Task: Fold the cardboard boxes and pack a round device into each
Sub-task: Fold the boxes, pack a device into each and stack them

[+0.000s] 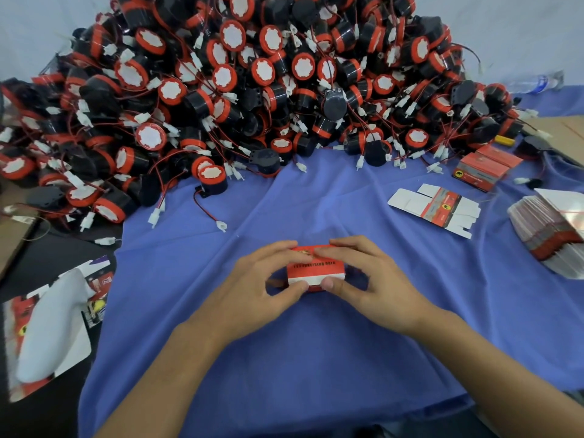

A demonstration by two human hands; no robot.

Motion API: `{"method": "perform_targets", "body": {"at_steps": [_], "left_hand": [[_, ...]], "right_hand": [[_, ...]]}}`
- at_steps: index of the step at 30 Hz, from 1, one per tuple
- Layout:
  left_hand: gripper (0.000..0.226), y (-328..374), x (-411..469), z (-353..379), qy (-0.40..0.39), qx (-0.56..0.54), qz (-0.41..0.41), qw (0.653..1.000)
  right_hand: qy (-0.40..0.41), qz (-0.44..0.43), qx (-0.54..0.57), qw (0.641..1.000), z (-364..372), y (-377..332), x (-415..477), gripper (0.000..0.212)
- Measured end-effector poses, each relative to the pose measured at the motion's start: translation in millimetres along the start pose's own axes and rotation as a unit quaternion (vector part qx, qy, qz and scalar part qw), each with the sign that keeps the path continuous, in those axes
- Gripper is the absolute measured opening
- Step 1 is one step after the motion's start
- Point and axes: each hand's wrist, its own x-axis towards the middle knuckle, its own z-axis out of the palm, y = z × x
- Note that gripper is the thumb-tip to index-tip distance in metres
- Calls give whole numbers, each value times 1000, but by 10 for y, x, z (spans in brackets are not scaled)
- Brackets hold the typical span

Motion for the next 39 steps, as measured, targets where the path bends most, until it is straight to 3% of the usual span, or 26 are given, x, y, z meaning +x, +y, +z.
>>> {"method": "perform_targets", "body": {"at_steps": [7,13,20,26,31,35,39], "left_hand": [[25,-35,39,35,55,94,72,991],[31,-102,-9,42,59,156,136,977],[36,-26,-136,177,74,247,123,958],[53,137,-243,228,51,331,97,937],[52,304,-258,284,98,439,126,884],[57,397,-276,350,65,529,131,836],[51,452,-275,363,71,488,117,862]], "right_hand": [[46,-36,-74,996,18,-57,31,35],[-12,-83,-115,990,16,9,-50,43],[-29,-92,-169,981,3,-16,-111,50],[5,-86,-183,979,63,-117,-124,45],[37,-85,-205,974,133,-168,-162,45],[87,-99,-266,955,206,-208,-185,45],[92,-108,-278,950,287,-233,-202,47]]}}
